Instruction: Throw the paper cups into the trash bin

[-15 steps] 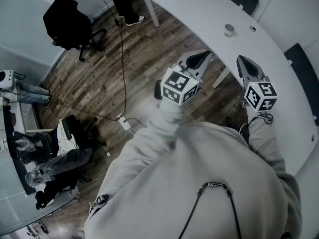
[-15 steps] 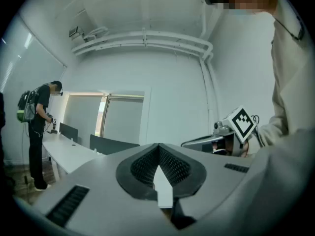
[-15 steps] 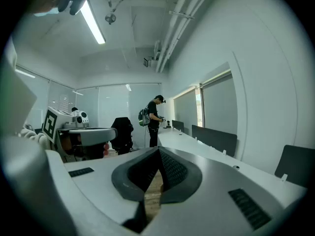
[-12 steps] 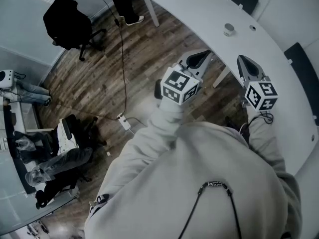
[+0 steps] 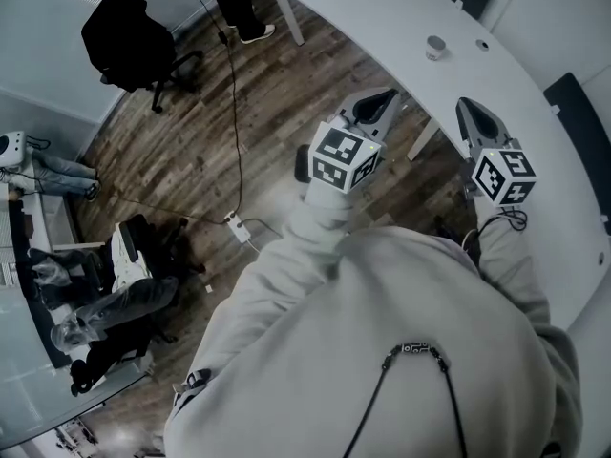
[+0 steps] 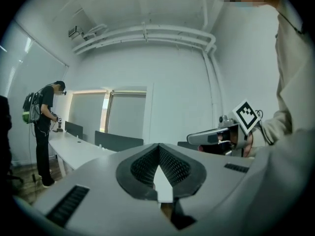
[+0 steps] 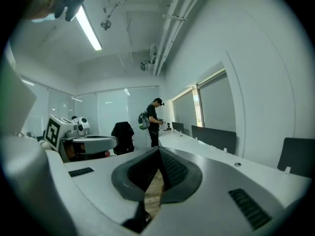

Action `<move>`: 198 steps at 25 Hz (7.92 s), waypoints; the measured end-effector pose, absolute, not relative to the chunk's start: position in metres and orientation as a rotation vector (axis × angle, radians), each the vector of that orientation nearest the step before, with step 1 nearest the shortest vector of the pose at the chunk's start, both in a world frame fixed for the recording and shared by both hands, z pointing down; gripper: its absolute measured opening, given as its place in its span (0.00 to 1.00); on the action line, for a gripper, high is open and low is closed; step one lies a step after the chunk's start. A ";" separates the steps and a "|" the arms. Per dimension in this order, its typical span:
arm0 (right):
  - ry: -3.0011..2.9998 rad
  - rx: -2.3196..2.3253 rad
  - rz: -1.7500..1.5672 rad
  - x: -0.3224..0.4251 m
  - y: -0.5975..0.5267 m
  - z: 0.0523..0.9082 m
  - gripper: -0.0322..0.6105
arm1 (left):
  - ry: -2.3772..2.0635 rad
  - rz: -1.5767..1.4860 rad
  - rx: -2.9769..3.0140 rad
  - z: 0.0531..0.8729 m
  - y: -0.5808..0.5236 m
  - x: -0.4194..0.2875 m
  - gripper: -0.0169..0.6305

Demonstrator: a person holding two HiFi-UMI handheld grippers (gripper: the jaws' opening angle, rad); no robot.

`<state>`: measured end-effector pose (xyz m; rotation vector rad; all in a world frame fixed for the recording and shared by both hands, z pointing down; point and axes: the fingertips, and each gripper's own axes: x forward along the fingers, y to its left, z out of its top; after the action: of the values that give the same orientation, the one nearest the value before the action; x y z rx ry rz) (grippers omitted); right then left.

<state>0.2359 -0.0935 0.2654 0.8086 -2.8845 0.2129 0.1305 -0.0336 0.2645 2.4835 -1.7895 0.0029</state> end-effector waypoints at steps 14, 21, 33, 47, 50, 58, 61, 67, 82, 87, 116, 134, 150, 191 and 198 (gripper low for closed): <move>-2.925 0.701 0.270 0.273 -0.086 0.273 0.08 | -1.786 -0.092 2.462 0.263 -0.059 0.152 0.03; -2.909 0.686 0.325 0.305 -0.093 0.294 0.08 | -1.793 -0.025 2.411 0.282 -0.075 0.166 0.03; -2.893 0.728 0.349 0.295 -0.150 0.318 0.08 | -1.699 -0.053 2.496 0.290 -0.151 0.165 0.03; -2.798 0.853 0.352 0.204 -0.318 0.308 0.08 | -1.552 -0.033 2.570 0.282 -0.328 0.078 0.03; -2.770 0.899 0.346 0.182 -0.363 0.306 0.08 | -1.504 0.009 2.599 0.288 -0.371 0.061 0.03; -2.756 0.985 0.324 0.158 -0.454 0.293 0.08 | -1.448 0.012 2.587 0.300 -0.454 0.033 0.03; -2.751 0.973 0.285 0.156 -0.482 0.299 0.08 | -1.452 0.029 2.563 0.312 -0.474 0.034 0.03; -2.787 0.949 0.289 0.154 -0.510 0.290 0.08 | -1.420 -0.058 2.530 0.300 -0.487 0.043 0.03; -2.771 0.852 0.400 0.140 -0.523 0.318 0.08 | -1.461 -0.016 2.429 0.332 -0.484 0.037 0.03; -2.717 0.840 0.442 0.141 -0.525 0.352 0.08 | -1.434 0.012 2.370 0.375 -0.482 0.039 0.03; -2.268 0.810 0.797 0.158 -0.538 0.591 0.33 | -1.265 0.144 2.156 0.547 -0.475 0.037 0.03; -2.193 0.777 0.853 0.155 -0.536 0.635 0.33 | -1.257 0.149 2.096 0.575 -0.461 0.041 0.03; -2.161 0.758 0.708 0.154 -0.523 0.627 0.11 | -1.183 0.147 2.193 0.556 -0.455 0.058 0.03; -2.791 0.983 0.162 0.162 -0.546 0.224 0.11 | -1.631 0.023 2.655 0.229 -0.468 0.049 0.03; -2.796 0.985 0.188 0.181 -0.549 0.233 0.11 | -1.747 0.075 2.584 0.235 -0.475 0.059 0.03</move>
<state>0.1815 -0.5485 0.2332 0.9848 -2.7962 0.1884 0.0594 -0.4750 0.2352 2.5840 -1.7470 0.0753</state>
